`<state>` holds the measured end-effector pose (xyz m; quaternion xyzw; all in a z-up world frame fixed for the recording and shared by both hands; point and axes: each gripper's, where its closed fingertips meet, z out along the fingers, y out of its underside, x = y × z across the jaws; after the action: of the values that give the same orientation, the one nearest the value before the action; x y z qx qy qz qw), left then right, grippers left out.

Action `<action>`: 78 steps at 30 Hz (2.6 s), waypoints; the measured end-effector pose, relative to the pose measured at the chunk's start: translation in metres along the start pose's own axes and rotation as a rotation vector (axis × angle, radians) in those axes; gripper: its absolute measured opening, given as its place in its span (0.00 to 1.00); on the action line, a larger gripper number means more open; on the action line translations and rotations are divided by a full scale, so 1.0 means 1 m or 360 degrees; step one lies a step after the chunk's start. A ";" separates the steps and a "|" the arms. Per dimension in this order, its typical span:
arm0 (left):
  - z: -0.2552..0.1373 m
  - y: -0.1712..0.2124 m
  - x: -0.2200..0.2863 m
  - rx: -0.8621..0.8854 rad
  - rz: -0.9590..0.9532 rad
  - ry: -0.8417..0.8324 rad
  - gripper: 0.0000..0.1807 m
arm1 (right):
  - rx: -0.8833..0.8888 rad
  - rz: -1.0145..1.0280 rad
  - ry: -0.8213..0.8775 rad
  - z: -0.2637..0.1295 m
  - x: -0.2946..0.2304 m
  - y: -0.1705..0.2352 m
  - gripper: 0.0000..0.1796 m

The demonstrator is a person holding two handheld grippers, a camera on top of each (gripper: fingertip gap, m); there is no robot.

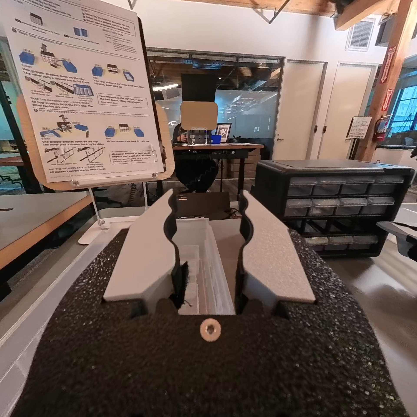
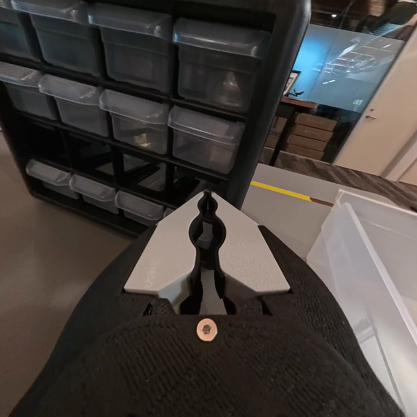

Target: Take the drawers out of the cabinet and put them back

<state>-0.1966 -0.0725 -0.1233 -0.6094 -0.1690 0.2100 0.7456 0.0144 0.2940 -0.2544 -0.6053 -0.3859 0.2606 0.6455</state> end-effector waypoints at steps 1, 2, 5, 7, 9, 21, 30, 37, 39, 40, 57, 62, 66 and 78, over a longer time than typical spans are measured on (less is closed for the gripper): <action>0.000 0.001 -0.001 0.0004 -0.0011 -0.0006 0.29 | -0.0007 -0.0005 0.0033 0.002 0.003 0.000 0.00; 0.001 0.003 0.000 0.0002 -0.0023 -0.0001 0.28 | -0.0011 -0.0014 0.0060 0.003 0.004 -0.001 0.00; 0.005 0.012 0.001 -0.0045 -0.0025 0.0014 0.29 | 0.0043 -0.0041 0.0050 -0.003 0.001 -0.008 0.00; 0.004 0.012 -0.001 -0.0040 -0.0011 0.0007 0.29 | 0.0136 -0.0027 -0.0007 -0.012 -0.005 -0.020 0.00; 0.002 0.010 -0.005 -0.0031 0.0000 -0.0010 0.29 | 0.0291 -0.0033 -0.0043 -0.024 -0.009 -0.040 0.03; -0.007 0.007 -0.051 -0.0039 0.0026 -0.0200 0.29 | 0.0844 -0.0533 -0.0520 -0.036 -0.013 -0.217 0.24; -0.010 0.011 -0.072 -0.0087 0.0119 -0.0306 0.29 | 0.0437 -0.0492 -0.0589 -0.006 0.010 -0.188 0.24; -0.002 0.032 -0.067 -0.0205 0.0190 -0.0278 0.29 | 0.0211 0.0005 -0.0717 0.016 0.029 -0.160 0.25; -0.001 0.036 -0.067 -0.0223 0.0206 -0.0278 0.29 | 0.0159 0.0084 -0.0749 0.020 0.029 -0.153 0.24; -0.001 0.037 -0.067 -0.0231 0.0213 -0.0280 0.29 | 0.0125 0.0112 -0.0741 0.023 0.030 -0.150 0.24; 0.041 0.057 -0.097 -0.0737 0.0380 -0.0146 0.30 | -0.0170 0.0046 -0.0682 0.039 0.017 -0.126 0.18; 0.072 0.115 -0.085 -0.1261 0.0421 0.0146 0.31 | -0.0148 0.0053 -0.0662 0.039 0.017 -0.130 0.16; 0.098 0.146 -0.097 -0.1571 0.0661 0.0082 0.27 | -0.0079 -0.0010 -0.0628 0.039 0.016 -0.138 0.15; 0.115 0.217 -0.150 -0.2201 0.0406 -0.0080 0.28 | 0.0051 0.0040 -0.0704 0.037 0.010 -0.157 0.17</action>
<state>-0.4060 -0.0173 -0.3123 -0.9537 -0.2082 0.1542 0.1527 -0.0308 0.3027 -0.0998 -0.5279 -0.5064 0.4013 0.5512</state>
